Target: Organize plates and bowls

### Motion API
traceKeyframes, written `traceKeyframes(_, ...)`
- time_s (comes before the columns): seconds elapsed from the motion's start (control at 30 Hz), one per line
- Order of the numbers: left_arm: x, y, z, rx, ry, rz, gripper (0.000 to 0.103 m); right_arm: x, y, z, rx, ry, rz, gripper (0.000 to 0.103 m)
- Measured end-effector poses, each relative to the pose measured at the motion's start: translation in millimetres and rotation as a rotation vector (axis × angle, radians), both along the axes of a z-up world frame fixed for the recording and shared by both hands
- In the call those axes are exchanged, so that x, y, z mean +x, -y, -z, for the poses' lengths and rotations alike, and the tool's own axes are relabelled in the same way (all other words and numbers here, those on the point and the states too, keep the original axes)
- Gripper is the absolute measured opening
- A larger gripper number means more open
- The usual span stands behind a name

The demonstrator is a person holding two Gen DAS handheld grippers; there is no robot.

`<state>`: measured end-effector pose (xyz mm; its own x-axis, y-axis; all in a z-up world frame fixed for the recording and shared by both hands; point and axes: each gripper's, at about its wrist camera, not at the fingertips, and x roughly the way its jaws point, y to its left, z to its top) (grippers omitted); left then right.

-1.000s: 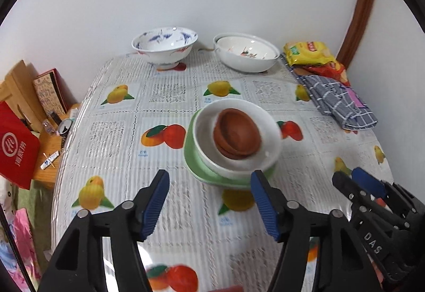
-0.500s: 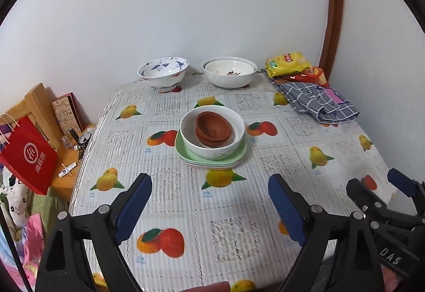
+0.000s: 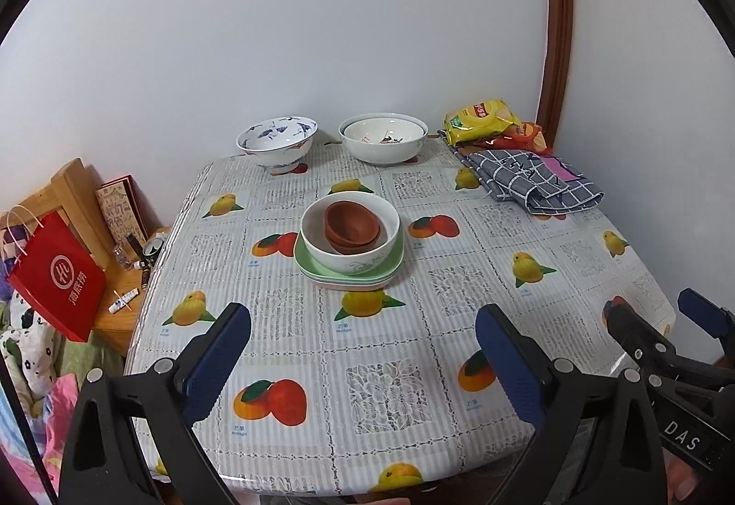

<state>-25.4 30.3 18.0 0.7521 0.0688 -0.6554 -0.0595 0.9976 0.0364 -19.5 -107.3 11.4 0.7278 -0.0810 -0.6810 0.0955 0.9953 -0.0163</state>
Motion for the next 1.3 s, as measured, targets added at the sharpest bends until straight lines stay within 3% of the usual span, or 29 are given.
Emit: traceKeyframes(1.3,-6.2,-1.0,3.5,0.005,-0.017,-0.025,0.099,-10.8,3.5,2.6,0.011,0.0,0.009,0.094)
